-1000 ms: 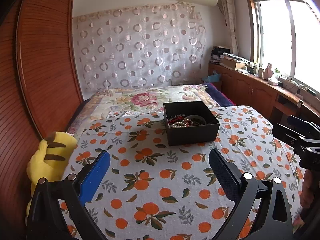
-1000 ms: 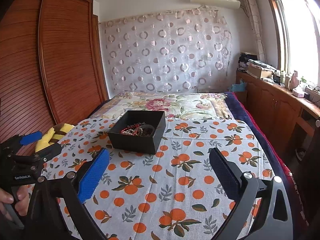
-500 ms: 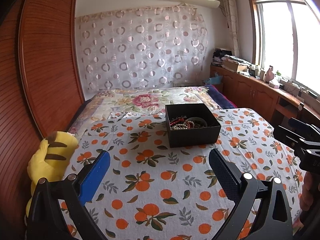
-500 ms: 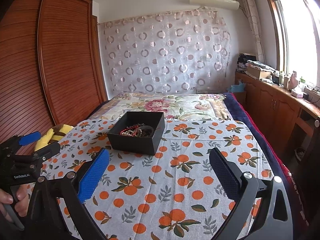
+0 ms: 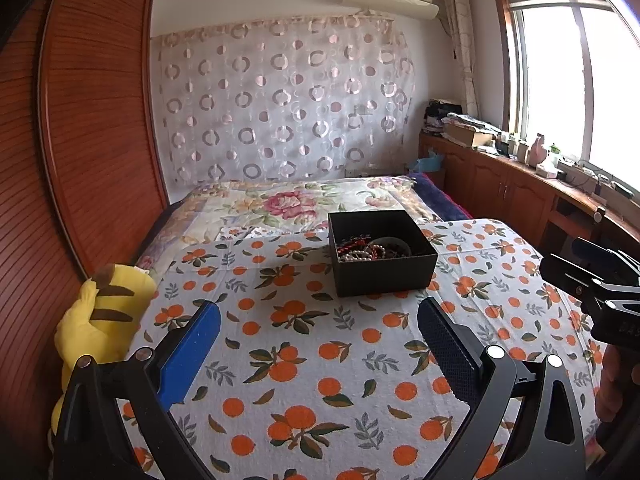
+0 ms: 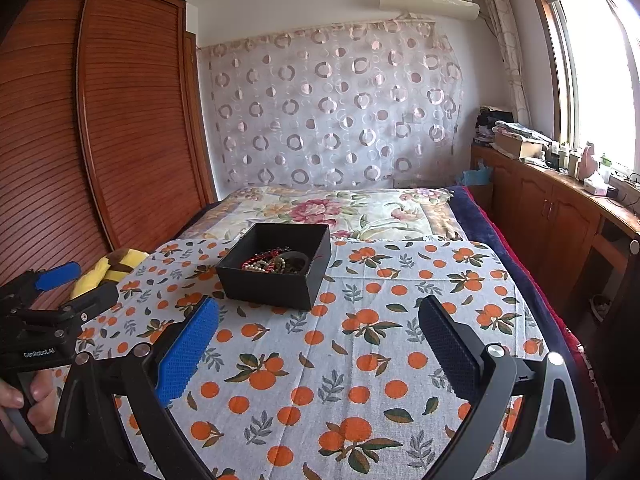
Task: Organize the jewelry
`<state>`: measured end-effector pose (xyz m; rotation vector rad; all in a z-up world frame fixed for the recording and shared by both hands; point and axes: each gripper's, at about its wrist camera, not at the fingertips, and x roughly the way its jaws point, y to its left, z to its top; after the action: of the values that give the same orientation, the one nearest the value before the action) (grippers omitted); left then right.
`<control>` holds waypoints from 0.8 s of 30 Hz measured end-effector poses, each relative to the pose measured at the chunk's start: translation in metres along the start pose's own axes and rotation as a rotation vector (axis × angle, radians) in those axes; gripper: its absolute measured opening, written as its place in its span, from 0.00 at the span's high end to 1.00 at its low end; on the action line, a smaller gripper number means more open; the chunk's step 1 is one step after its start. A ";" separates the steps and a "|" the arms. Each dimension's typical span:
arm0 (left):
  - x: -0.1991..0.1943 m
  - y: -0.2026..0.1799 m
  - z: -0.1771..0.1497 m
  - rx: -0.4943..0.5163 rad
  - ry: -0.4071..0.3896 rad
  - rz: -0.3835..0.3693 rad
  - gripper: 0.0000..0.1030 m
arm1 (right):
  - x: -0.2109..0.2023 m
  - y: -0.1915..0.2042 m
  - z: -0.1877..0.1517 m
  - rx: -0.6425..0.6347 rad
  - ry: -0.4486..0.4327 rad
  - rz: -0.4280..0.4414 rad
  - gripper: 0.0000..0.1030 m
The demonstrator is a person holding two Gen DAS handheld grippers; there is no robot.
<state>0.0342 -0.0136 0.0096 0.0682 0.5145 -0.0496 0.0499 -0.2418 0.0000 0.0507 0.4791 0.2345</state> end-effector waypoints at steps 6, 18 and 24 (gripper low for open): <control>-0.006 0.001 0.001 -0.007 -0.011 0.001 0.07 | -0.001 0.001 0.000 -0.001 0.000 0.001 0.02; -0.007 0.002 0.001 -0.007 -0.015 -0.001 0.07 | 0.000 0.001 0.000 0.000 -0.002 0.002 0.02; -0.008 0.003 0.001 -0.008 -0.014 -0.001 0.07 | 0.000 0.001 0.000 0.000 -0.001 0.003 0.02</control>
<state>0.0283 -0.0108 0.0145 0.0595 0.5007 -0.0491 0.0496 -0.2412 -0.0004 0.0510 0.4781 0.2371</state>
